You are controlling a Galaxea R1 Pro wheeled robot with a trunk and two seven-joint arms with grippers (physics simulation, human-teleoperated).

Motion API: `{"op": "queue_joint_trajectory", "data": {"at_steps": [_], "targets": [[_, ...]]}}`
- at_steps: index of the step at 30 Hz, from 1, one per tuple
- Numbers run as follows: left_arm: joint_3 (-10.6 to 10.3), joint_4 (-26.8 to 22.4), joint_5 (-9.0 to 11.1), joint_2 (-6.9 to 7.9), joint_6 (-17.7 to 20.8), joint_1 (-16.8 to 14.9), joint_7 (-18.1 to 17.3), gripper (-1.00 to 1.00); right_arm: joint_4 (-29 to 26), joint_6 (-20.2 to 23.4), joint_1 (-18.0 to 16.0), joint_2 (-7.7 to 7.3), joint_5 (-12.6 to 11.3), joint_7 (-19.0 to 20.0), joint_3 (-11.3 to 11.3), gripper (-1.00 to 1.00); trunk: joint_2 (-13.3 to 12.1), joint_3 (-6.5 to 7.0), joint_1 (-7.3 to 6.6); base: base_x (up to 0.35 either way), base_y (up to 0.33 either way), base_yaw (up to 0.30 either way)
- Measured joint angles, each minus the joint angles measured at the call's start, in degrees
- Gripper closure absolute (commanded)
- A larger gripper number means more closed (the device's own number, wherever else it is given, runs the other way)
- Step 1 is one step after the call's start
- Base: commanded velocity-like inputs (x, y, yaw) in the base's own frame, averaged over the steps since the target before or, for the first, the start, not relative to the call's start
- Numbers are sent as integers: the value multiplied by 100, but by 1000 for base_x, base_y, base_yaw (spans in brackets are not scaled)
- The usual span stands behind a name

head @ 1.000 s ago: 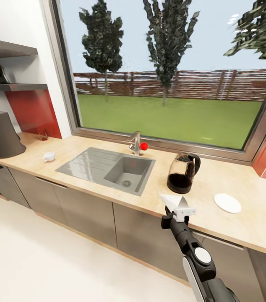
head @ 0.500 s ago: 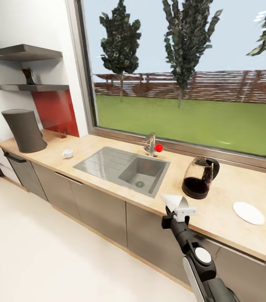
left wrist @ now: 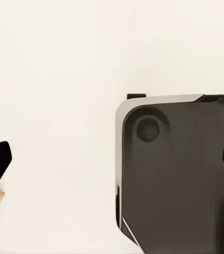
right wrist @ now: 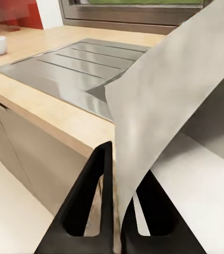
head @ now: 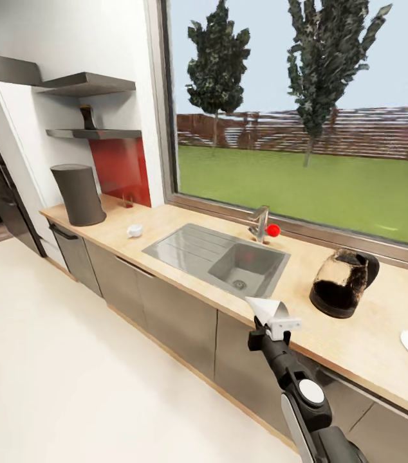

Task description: Set up a coffee station on the kitchen countertop: keep the coffee maker on the countertop, move the bottle of coffee from the kitchen shelf to the counter next to the coffee maker, place a paper coffee filter on top of the coffee maker, put the saucer next to the coffee maker with the coffee cup on the saucer, and place the electric kettle next to the coffee maker.

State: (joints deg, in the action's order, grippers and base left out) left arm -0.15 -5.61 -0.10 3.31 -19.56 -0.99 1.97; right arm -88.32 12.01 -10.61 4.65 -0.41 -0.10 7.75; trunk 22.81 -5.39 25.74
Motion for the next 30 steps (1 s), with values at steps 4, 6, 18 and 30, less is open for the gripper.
{"op": "queue_joint_trajectory", "data": {"at_steps": [4, 6, 18, 30], "targets": [[1, 1, 2, -5, -1, 0, 4, -100, 0, 4, 1, -1, 0, 1, 0, 100, 0, 0, -1, 158, 152, 204], [1, 2, 3, -6, -2, -1, 5, -100, -1, 4, 1, -13, 0, 6, 3, 100, -1, 0, -2, 207, 230, 24], [1, 2, 3, -6, -4, -1, 2, -100, 6, -3, 1, -34, 0, 11, -13, 100, -1, 0, -2, 213, 243, 2], [9, 2, 19, -6, -11, -1, 5, -100, -8, -30, 1, -32, -8, 16, -23, 100, -1, 0, -1, 202, 253, 0]]}}
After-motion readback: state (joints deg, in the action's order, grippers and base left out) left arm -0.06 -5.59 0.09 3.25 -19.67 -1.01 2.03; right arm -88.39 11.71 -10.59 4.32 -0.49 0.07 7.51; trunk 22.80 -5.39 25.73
